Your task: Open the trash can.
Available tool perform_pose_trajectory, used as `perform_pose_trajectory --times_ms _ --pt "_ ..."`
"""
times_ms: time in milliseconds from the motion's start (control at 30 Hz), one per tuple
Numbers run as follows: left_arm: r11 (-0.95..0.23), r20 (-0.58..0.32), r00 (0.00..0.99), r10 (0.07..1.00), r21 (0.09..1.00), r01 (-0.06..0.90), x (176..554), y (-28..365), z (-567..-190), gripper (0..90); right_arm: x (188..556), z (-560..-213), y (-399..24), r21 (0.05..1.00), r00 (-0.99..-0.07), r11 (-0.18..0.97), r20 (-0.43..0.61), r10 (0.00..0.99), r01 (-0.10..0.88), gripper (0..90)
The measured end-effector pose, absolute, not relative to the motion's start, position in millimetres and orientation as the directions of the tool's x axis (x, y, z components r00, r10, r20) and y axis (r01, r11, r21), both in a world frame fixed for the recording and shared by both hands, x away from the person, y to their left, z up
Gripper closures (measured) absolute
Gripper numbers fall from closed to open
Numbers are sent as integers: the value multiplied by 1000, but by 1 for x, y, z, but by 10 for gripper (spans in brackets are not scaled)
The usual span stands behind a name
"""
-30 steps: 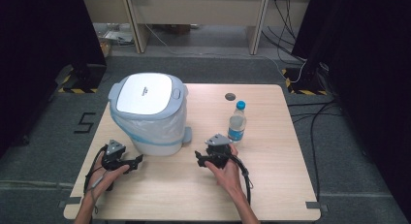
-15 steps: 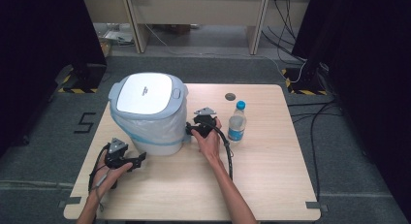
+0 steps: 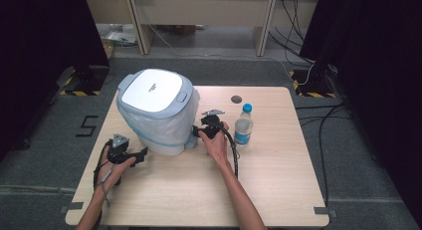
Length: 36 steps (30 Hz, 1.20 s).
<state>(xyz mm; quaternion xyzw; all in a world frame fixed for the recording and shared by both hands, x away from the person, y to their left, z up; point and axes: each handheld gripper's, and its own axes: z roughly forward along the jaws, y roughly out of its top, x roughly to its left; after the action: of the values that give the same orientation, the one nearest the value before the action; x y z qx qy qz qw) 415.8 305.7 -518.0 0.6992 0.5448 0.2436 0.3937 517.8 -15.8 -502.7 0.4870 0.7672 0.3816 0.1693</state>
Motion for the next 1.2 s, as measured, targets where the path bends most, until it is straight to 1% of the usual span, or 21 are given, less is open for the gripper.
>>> perform_pose_trajectory --times_ms 33,67,100,167,200,233,300,500,567,667,700,800,900,933,1000,1133,1167,1200 --pt "-75 -113 285 952 816 573 419 306 -518 153 515 -503 -16 745 -471 232 123 874 625 320" --pt "-69 -119 285 951 818 572 422 304 -517 154 513 -503 -16 744 -473 230 130 871 627 335" --pt "-79 -110 290 951 819 568 425 301 -515 155 510 -503 -15 746 -479 242 116 870 620 336" --pt "-91 -98 295 950 821 564 428 297 -513 157 505 -504 -12 749 -493 269 88 866 606 384" --pt "-88 -101 295 950 822 563 430 295 -512 161 502 -504 -10 748 -496 268 93 863 607 390" --pt "-82 -104 293 950 826 558 432 294 -512 168 500 -505 -8 743 -509 291 77 857 603 402" --pt "-58 -130 294 947 831 553 434 292 -511 174 492 -506 -2 749 -525 305 66 849 588 400" --pt "-49 -134 284 949 830 556 436 292 -513 180 482 -505 11 756 -554 333 48 831 564 405" --pt "-24 -160 276 948 827 561 438 295 -515 180 478 -505 19 762 -572 338 52 819 553 386" --pt "-15 -168 273 947 827 562 439 297 -514 180 478 -506 24 761 -577 334 66 814 557 368" --pt "-8 -172 269 948 829 559 439 299 -514 179 477 -507 30 763 -585 335 69 808 553 347" --pt "-5 -176 268 947 827 562 439 301 -514 177 476 -508 33 766 -591 337 69 804 548 346" --pt "6 -186 264 947 828 560 440 305 -514 176 476 -509 39 765 -599 331 88 796 552 325" --pt "14 -191 260 946 829 559 440 306 -514 176 475 -510 41 764 -610 326 109 785 556 318" --pt "22 -198 257 946 831 557 439 308 -513 178 475 -511 43 762 -628 333 121 769 556 251" --pt "9 -187 265 946 832 555 431 311 -509 178 474 -507 33 762 -611 296 162 775 576 240" --pt "-15 -171 286 943 836 549 424 309 -506 190 471 -504 23 764 -608 280 179 774 582 239" --pt "-15 -171 286 943 836 549 424 309 -506 200 471 -504 23 764 -608 280 179 774 582 239"
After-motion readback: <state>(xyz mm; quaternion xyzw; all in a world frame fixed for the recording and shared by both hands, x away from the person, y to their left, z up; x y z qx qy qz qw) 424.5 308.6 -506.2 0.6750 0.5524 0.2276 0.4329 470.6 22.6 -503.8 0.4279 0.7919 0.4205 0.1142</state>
